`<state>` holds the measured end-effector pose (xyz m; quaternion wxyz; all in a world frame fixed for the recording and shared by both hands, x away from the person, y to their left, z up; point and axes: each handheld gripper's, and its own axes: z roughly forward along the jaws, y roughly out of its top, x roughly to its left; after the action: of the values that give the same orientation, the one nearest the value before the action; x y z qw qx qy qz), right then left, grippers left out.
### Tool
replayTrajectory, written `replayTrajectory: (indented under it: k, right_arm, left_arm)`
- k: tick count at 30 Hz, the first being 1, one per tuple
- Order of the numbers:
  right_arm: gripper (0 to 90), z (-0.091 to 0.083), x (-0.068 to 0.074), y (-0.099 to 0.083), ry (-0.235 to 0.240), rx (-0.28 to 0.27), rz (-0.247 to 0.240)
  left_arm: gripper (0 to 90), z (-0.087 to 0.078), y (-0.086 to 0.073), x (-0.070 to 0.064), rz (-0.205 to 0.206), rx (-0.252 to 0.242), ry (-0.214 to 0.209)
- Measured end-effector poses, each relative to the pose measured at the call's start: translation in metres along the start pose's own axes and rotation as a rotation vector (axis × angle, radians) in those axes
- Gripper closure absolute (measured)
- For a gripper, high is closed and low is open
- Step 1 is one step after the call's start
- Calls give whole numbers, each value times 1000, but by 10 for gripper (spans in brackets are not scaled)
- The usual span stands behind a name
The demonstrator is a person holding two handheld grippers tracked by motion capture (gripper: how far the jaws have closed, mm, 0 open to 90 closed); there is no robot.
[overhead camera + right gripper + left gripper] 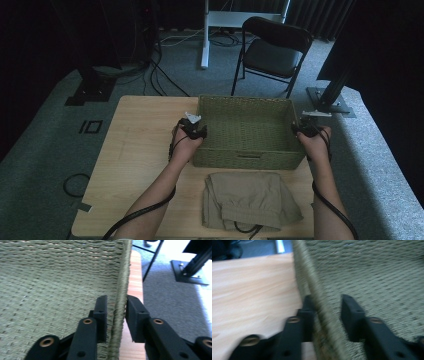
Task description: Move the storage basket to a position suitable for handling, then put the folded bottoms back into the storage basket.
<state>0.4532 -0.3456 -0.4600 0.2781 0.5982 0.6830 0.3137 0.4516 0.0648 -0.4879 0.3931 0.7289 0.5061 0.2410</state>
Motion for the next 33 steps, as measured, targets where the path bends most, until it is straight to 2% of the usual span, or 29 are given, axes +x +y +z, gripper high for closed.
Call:
replayTrajectory:
  k: [1,2,3,4,6,7,8,9,10,12,13,14,15,16,17,18,19,20,21,23,25,30,33]
  right_arm:
    - [678,0,0,0,0,0,0]
    - [595,-1,0,0,23,-11,6]
    - [595,-1,0,0,23,-11,6]
    - [516,-2,1,-1,42,-16,-7]
    - [504,-3,1,-1,47,-30,-8]
    - [484,-4,0,-1,57,-45,-3]
    - [463,-8,-1,-1,77,-64,25]
    - [463,-8,-1,-1,77,-64,25]
    - [337,-11,0,0,97,-79,33]
    - [355,-13,0,1,89,-91,49]
    - [324,-14,-1,1,84,-110,61]
    - [278,-17,-2,2,95,-152,61]
    - [217,-19,-3,2,96,-167,61]
    - [135,-19,-3,2,91,-182,60]
    - [135,-19,-3,2,91,-182,60]
    - [195,-21,-2,1,131,-187,68]
    - [191,-23,-1,0,144,-189,62]
    - [191,-23,-1,0,144,-189,62]
    - [158,-25,4,-1,155,-203,13]
    - [131,-27,6,-1,169,-202,6]
    - [131,-32,13,-1,196,-224,-13]
    - [131,-39,19,-1,215,-253,-20]
    - [132,-47,25,-5,230,-257,-47]
  left_arm:
    - [561,0,-1,1,8,0,-13]
    - [499,0,0,3,4,-7,-17]
    - [499,0,1,4,13,-30,-26]
    - [425,-2,4,7,31,-40,-46]
    - [389,-2,5,7,33,-46,-51]
    - [344,-3,7,8,31,-57,-61]
    - [296,-5,10,9,28,-52,-68]
    - [262,-5,10,9,28,-52,-68]
    - [247,-8,11,10,45,-59,-96]
    - [237,-9,12,10,50,-68,-106]
    - [218,-11,13,11,51,-76,-116]
    - [201,-15,16,13,36,-101,-126]
    - [201,-15,16,13,36,-101,-126]
    - [200,-20,17,16,31,-120,-145]
    - [200,-20,17,16,31,-120,-145]
    - [200,-25,18,19,41,-128,-157]
    - [200,-25,18,19,41,-128,-157]
    - [200,-31,18,20,56,-139,-177]
    - [200,-33,19,21,63,-145,-181]
    - [200,-35,19,22,66,-143,-184]
    - [200,-47,20,26,78,-140,-204]
    - [201,-61,21,28,56,-181,-235]
    - [200,-74,17,27,83,-191,-259]
